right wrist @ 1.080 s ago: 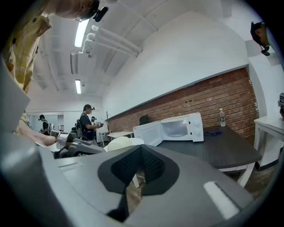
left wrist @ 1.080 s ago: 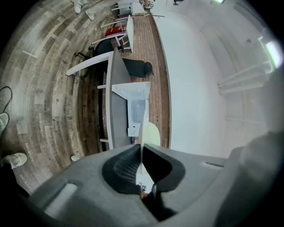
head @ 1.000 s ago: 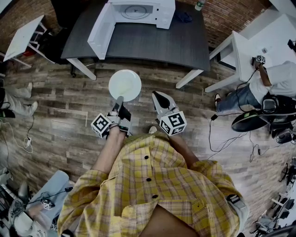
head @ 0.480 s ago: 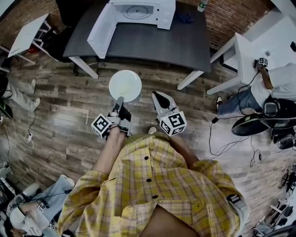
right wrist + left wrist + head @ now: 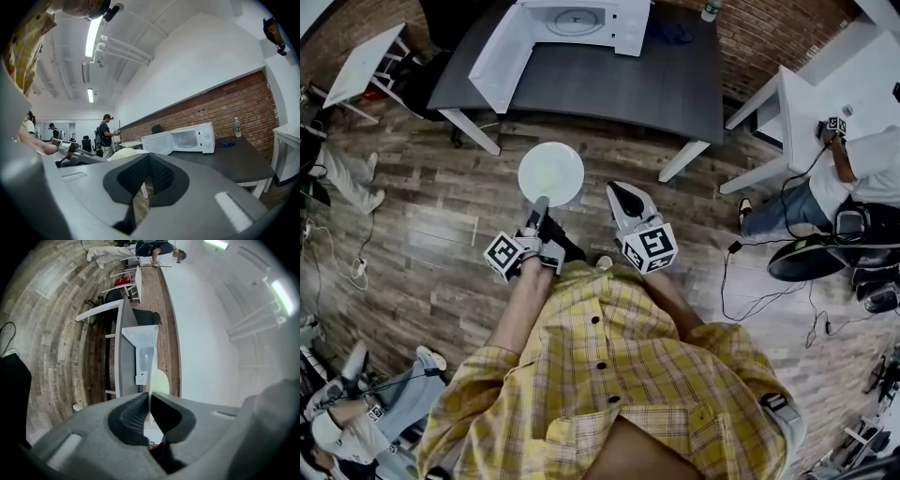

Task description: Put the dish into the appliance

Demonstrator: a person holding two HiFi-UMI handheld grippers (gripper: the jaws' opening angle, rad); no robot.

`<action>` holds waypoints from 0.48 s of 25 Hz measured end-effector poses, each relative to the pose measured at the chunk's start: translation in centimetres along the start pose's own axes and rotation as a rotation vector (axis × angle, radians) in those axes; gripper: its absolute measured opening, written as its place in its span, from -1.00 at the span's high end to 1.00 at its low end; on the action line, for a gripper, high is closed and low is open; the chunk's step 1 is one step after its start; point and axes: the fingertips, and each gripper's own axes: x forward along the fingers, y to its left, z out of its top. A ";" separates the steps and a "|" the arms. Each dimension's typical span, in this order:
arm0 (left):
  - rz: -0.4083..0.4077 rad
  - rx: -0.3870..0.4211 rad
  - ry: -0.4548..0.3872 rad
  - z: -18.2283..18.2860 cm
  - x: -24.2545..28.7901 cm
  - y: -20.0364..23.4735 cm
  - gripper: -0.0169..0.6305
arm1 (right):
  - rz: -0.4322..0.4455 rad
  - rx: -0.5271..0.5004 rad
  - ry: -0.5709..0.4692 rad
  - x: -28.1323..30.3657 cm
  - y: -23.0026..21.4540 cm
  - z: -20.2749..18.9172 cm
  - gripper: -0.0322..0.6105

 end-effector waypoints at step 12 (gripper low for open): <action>0.044 -0.002 -0.005 -0.7 1.3 2.0 0.91 | 0.022 0.021 0.039 0.9 -1.4 -1.5 0.89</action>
